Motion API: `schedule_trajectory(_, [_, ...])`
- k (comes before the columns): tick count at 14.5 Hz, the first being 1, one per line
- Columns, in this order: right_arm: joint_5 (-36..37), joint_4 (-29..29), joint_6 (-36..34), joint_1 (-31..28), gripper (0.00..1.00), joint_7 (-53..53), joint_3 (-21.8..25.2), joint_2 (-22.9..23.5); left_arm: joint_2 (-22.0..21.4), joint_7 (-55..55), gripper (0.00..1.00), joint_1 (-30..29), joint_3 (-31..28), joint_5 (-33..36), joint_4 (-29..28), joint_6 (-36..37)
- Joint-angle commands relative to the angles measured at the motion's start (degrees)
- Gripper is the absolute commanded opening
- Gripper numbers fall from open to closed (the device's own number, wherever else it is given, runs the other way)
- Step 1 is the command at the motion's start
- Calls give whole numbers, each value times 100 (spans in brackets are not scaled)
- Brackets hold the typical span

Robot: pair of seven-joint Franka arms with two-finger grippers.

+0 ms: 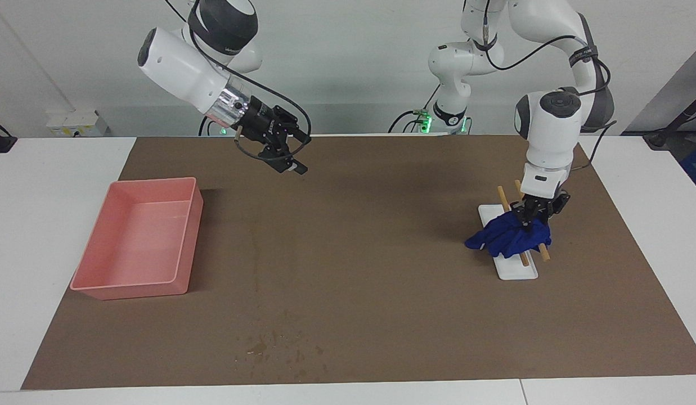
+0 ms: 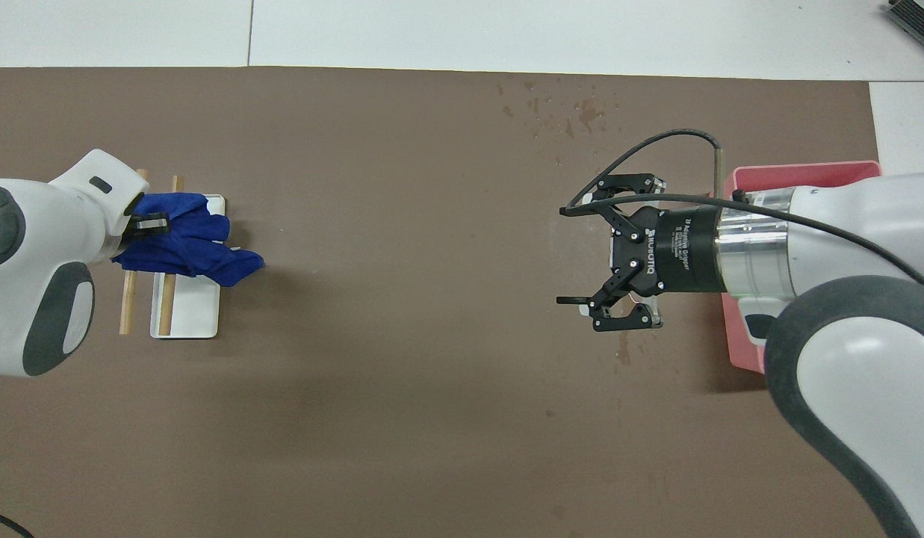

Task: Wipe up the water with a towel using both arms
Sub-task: 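Carry the blue towel toward the right gripper with the left gripper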

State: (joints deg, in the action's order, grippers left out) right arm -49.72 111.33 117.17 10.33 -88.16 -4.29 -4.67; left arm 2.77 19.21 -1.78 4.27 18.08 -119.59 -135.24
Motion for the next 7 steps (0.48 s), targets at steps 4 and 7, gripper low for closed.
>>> schedule_trajectory(4, [-749, 178, 613, 250, 100, 589, 15, 27, -14, 144, 0, -24, 48, 240, 102, 137])
schedule_trajectory(7, [-767, 187, 884, 601, 100, 589, 15, 167, 56, 660, 0, 20, 91, -31, 637, 821])
